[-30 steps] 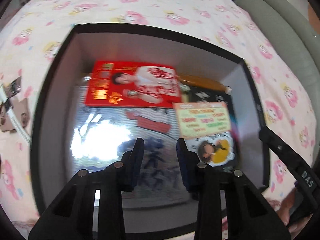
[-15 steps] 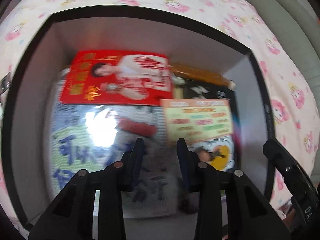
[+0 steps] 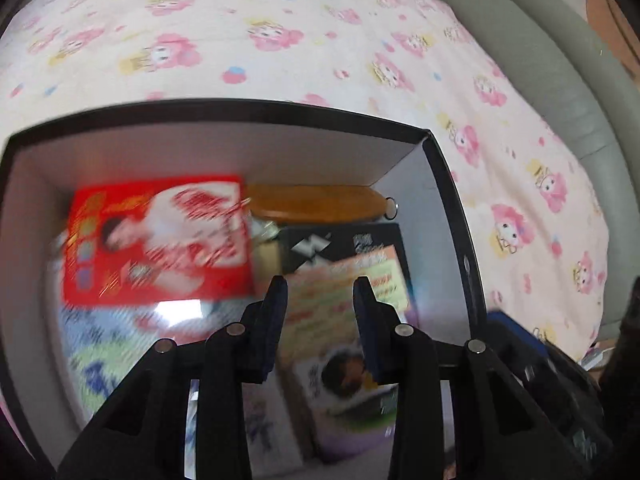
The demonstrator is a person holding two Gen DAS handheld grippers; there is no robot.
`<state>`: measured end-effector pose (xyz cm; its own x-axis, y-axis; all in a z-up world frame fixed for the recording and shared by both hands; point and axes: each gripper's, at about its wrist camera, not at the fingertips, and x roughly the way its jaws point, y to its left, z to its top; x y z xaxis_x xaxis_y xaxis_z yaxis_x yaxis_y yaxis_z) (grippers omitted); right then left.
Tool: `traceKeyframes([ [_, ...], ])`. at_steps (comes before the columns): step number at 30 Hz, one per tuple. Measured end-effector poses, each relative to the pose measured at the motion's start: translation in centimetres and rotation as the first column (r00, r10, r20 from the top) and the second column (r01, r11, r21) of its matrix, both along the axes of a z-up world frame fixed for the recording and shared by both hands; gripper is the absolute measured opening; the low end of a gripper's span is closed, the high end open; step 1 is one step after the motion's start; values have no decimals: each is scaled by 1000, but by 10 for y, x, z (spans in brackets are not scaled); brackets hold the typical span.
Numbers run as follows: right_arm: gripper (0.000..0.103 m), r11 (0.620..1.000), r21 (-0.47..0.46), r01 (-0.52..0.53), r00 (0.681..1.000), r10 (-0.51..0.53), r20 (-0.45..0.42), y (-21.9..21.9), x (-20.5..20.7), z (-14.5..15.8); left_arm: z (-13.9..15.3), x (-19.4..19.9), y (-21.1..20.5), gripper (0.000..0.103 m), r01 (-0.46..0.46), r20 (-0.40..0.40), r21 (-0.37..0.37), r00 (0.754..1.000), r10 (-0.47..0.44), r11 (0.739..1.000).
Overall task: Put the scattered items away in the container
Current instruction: 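Lower the sticker card into the box beside the Smart Devil box and release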
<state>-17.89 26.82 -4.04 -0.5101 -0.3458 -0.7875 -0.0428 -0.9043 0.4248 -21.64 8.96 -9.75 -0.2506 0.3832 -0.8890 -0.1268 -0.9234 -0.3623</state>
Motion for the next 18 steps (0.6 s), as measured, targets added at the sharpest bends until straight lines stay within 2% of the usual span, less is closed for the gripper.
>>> traceKeyframes([
  [3,18,1000,-25,14,1000,-15,-18,6,2,3,-6,-17,13,33,9,12,-55,1000,-8,998],
  [6,18,999,-20,46,999,-47,-27,14,2,4,-18,-19,9,34,-24,77,-100,996,32,995],
  [9,18,998,-27,65,998,-65,5,19,-1,-2,-29,-11,4,42,-13,126,-54,992,20,998],
  [11,18,997,-32,66,998,-65,26,19,-2,-6,-29,-7,-3,39,-26,132,-19,991,28,999],
  [14,18,997,-38,64,997,-63,37,17,-2,-7,-16,-2,-13,36,-44,79,17,996,43,999],
  [16,18,997,-27,71,997,-70,25,17,0,-5,-10,0,-12,36,-23,71,-1,997,23,1000],
  [18,18,996,-5,85,996,-85,17,19,0,-4,-15,1,-6,37,11,119,-18,993,-9,1000],
])
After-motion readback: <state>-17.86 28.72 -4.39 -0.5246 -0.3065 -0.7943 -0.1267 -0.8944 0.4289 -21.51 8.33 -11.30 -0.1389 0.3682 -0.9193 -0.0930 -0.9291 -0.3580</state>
